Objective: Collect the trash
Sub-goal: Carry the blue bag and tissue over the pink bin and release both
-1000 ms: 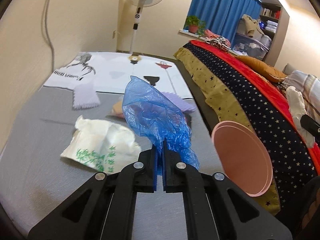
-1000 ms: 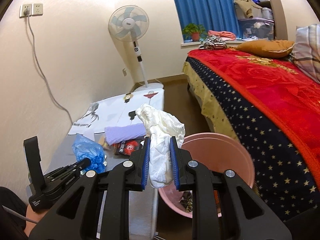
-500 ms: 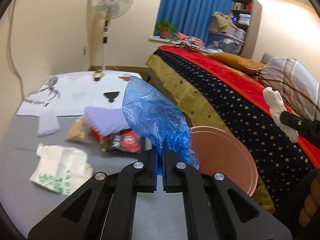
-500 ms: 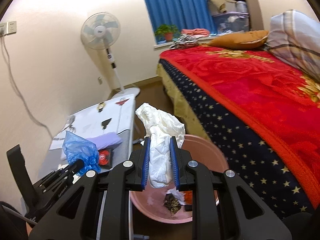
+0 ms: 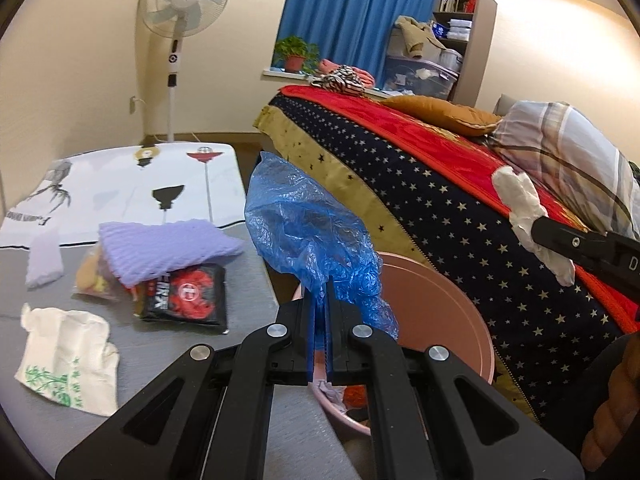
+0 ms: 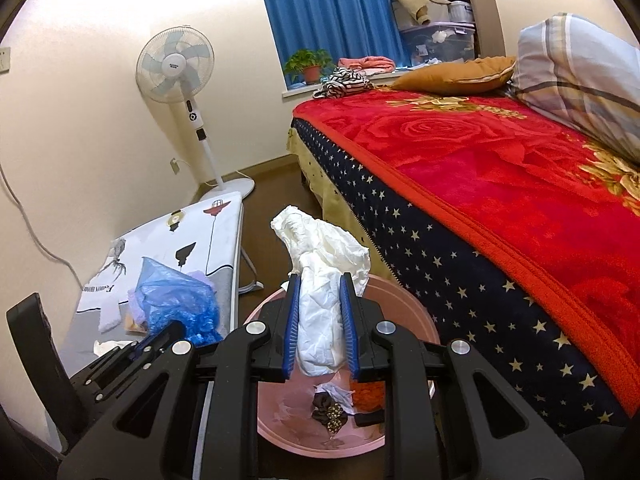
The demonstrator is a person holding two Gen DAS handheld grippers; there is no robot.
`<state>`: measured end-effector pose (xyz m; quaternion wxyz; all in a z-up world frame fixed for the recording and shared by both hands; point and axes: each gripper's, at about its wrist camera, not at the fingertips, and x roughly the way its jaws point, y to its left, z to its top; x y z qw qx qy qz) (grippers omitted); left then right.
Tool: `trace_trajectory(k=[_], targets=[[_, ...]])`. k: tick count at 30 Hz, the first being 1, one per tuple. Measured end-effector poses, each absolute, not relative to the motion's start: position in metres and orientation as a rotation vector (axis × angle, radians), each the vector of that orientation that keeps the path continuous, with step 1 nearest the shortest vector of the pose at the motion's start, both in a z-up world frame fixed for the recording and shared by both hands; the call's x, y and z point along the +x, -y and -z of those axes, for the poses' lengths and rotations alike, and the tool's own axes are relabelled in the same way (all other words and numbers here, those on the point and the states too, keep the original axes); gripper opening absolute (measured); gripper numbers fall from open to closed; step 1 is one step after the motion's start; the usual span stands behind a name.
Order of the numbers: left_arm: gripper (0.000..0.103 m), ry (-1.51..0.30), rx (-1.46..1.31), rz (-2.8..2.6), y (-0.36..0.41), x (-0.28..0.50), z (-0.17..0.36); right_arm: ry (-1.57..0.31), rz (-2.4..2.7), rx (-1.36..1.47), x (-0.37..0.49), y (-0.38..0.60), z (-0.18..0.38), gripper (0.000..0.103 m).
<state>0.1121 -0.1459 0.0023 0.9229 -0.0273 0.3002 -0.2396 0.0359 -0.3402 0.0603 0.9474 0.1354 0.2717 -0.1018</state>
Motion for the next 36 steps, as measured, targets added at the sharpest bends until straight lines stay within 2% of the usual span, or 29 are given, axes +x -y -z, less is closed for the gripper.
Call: trace_trajectory(k=[24, 29, 30, 31, 32, 33, 36], targets=[[0.003, -0.674, -0.024, 0.565, 0.179, 0.124, 0.022, -0.604, 0.298, 0.217, 0.066, 0.34, -0.042, 0.02], [0.003, -0.684, -0.018, 0.572, 0.183, 0.126, 0.025, -0.618, 0.313, 0.223, 0.071, 0.343, -0.038, 0.024], [0.006, -0.687, -0.017, 0.568, 0.183, 0.127, 0.025, -0.627, 0.313, 0.228, 0.072, 0.344, -0.036, 0.036], [0.01, -0.695, -0.016, 0.561, 0.183, 0.128, 0.027, -0.634, 0.319, 0.231, 0.073, 0.345, -0.034, 0.053], [0.03, -0.709, -0.014, 0.556, 0.184, 0.13, 0.029, -0.634, 0.334, 0.229, 0.073, 0.345, -0.033, 0.057], [0.043, -0.722, -0.017, 0.556, 0.184, 0.131, 0.031, -0.629, 0.347, 0.223, 0.072, 0.345, -0.034, 0.058], [0.044, -0.736, -0.028, 0.549, 0.179, 0.132, 0.035, -0.623, 0.345, 0.217, 0.072, 0.345, -0.034, 0.058]])
